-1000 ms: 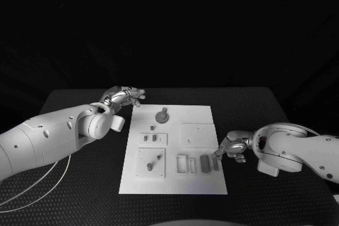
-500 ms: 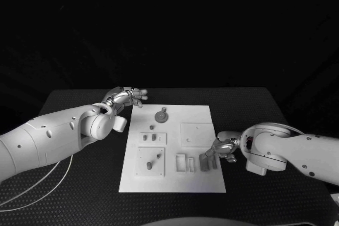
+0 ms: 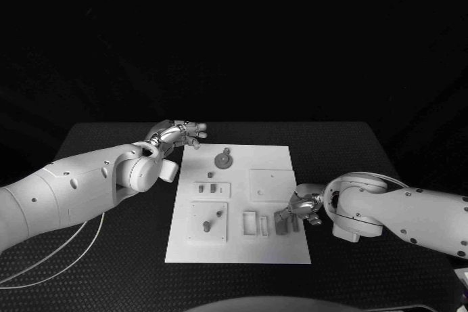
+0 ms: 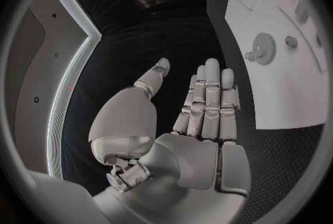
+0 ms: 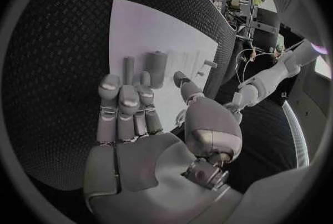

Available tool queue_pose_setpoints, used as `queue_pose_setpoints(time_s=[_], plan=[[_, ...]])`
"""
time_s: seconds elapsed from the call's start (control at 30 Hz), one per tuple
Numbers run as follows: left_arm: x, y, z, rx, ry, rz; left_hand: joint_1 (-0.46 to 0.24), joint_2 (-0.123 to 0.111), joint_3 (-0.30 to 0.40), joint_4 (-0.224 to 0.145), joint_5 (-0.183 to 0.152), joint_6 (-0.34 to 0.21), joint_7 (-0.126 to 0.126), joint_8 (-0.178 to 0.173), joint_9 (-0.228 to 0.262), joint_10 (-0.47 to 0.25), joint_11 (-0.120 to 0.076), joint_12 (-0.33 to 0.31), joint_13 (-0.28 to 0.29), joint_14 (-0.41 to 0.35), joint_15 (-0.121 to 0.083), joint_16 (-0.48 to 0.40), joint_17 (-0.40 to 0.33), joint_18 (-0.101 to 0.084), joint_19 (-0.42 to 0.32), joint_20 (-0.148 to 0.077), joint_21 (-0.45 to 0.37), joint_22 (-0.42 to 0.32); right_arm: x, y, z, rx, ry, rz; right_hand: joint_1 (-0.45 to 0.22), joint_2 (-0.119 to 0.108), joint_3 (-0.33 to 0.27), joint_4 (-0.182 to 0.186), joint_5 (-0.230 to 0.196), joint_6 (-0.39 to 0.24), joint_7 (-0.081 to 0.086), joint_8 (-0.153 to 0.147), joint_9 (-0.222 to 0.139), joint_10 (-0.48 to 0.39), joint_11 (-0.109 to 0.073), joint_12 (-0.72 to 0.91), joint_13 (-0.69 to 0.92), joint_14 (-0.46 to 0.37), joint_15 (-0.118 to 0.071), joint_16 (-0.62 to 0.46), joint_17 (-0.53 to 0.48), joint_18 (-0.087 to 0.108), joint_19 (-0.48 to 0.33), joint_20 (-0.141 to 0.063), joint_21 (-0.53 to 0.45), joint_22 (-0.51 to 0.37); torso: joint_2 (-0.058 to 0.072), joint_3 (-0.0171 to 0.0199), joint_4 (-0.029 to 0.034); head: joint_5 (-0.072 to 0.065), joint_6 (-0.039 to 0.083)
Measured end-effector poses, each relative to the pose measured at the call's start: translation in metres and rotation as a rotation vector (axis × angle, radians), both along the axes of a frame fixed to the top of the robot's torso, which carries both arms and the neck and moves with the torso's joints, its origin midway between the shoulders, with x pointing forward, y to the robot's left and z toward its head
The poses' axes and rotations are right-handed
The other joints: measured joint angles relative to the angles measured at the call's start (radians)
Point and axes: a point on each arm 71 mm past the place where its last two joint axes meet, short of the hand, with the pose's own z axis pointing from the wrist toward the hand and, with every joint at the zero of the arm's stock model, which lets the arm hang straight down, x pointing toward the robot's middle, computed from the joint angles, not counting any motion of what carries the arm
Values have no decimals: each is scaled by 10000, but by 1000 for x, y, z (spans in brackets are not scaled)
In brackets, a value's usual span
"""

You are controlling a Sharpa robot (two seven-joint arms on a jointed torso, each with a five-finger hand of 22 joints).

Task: Assemble the parts on the task board

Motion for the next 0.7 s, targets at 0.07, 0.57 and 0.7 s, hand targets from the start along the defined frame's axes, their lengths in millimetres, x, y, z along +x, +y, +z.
queue_pose_setpoints(time_s=[0.07, 0.57, 0.7], plan=[[0, 0, 0, 8, 6, 5, 0, 0, 0, 0, 0, 0, 0, 0, 0, 0, 0, 0, 0, 0, 0, 0, 9, -4, 0, 0, 0, 0, -1, 1, -3, -30, 27, 37, 0, 0, 0, 0, 0, 6, 6, -14, -10, 0, 0, 0, 0, 1, 1, -10, 3, 0, 0, 0, 0, 0, -36, -12, 6, 17, -35], [-1, -1, -1, -28, 59, -140, -78, -1, -53, -1, 0, -35, 35, 0, -1, -8, 7, 0, -1, 0, 0, -39, 19, 23, -1, 1, -35, 18, -1, 13, -19, -121, 209, 155, -39, 39, 69, -69, -39, 69, 1, -39, -19, 0, 0, -76, 24, 19, 18, -13, 41, 0, 16, 17, 0, 0, -128, -69, 22, 86, -144], [-1, -1, -1, -39, 67, -170, -118, 39, -79, 25, 0, -35, 35, 0, -1, -40, 37, 0, -1, 0, 0, -39, 29, 89, -3, 3, -34, 18, -2, 20, -20, -57, 206, 253, -39, 39, 69, -70, -77, 70, 1, -67, -17, 0, 0, -76, 30, 21, 20, -48, 52, 0, 16, 17, -1, 0, -128, -68, 21, 91, -164]])
